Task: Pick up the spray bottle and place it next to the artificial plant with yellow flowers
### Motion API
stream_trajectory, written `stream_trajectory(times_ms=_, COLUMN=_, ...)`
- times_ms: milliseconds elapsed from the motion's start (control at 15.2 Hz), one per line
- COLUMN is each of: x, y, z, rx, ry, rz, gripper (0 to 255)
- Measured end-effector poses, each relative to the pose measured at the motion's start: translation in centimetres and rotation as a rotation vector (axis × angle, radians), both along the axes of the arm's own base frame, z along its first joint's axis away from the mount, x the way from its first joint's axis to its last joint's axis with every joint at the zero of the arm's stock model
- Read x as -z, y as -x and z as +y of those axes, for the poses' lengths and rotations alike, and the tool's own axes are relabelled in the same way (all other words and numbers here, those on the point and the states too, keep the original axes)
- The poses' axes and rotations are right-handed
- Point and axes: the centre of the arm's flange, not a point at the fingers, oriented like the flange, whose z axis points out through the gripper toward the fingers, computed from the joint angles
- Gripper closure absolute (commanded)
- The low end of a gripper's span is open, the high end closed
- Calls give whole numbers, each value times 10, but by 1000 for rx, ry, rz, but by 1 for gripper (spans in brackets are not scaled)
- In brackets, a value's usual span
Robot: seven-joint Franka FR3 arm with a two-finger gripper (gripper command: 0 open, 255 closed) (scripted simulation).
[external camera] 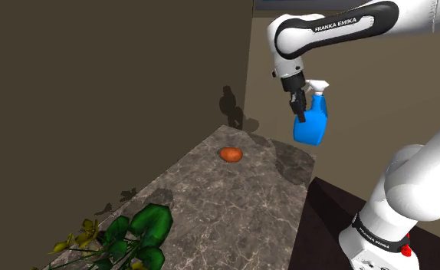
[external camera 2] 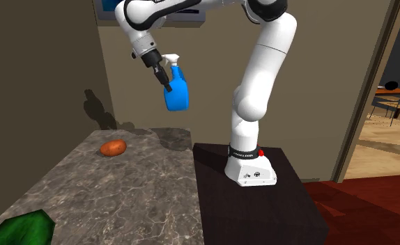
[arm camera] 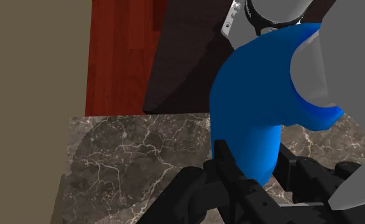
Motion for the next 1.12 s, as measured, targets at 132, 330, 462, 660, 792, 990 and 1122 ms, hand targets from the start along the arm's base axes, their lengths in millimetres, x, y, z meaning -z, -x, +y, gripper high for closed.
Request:
stream_trajectory(times_ms=132, x=-9, y=0, z=1, rx=0, ry=0, rz=0, gripper=255)
stream_trajectory(times_ms=330, x=-26, y=1, z=-1, rx=0, ry=0, rz=0, gripper=255)
stream_trajectory(times_ms=462, x=-37, y=1, z=0, rx=0, ry=0, rz=0, gripper=255)
stream_trajectory(times_ms=660, x=-52, y=0, z=0, rx=0, ry=0, rz=0, gripper=255)
stream_trajectory(times_ms=792, x=-62, y=1, z=-2, rx=0, ry=0, rz=0, gripper=255)
stream_trajectory(times_ms=990, x=-79, y=0, z=0, rx=0, ry=0, rz=0, gripper=255)
stream_trajectory(times_ms=1122, x=-90, y=1, z=0, rx=0, ry=0, rz=0, gripper=255)
